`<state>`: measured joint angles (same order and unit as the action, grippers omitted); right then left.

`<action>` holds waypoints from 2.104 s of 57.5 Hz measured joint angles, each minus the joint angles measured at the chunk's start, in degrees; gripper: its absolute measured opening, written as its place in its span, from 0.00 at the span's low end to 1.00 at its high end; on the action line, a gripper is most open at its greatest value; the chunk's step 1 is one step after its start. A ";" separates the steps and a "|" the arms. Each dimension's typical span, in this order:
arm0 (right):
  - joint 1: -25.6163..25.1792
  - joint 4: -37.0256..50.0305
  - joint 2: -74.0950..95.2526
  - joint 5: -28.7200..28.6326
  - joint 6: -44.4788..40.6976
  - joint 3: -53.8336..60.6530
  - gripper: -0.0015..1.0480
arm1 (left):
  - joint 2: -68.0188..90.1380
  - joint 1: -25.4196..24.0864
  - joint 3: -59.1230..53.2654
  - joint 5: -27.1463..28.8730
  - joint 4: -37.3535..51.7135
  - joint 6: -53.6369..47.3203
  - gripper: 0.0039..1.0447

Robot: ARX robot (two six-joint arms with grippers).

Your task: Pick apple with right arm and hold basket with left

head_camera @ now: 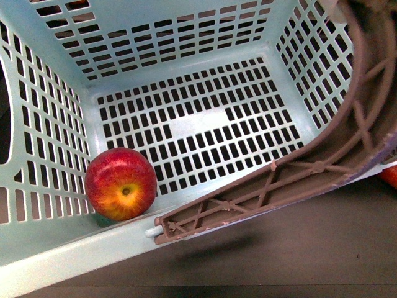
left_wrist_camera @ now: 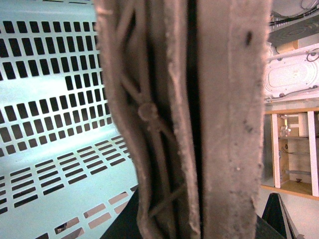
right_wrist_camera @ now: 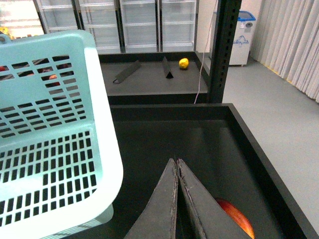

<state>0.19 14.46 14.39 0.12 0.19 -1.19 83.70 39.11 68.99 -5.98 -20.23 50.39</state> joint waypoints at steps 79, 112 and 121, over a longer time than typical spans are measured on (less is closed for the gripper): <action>0.00 -14.38 -14.03 0.00 -0.02 -0.02 0.84 | 0.00 0.00 0.00 -0.13 0.00 0.02 0.15; 0.00 -14.38 -14.08 0.00 -0.02 -0.02 0.92 | -0.37 -11.19 -3.04 9.40 12.74 19.78 0.15; 0.00 -14.38 -14.05 0.00 -0.02 -0.02 0.92 | 0.13 -23.61 -6.54 11.39 13.09 23.45 0.15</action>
<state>0.19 0.08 0.34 0.12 0.16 -1.21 83.83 15.51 62.46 5.41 -7.14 73.84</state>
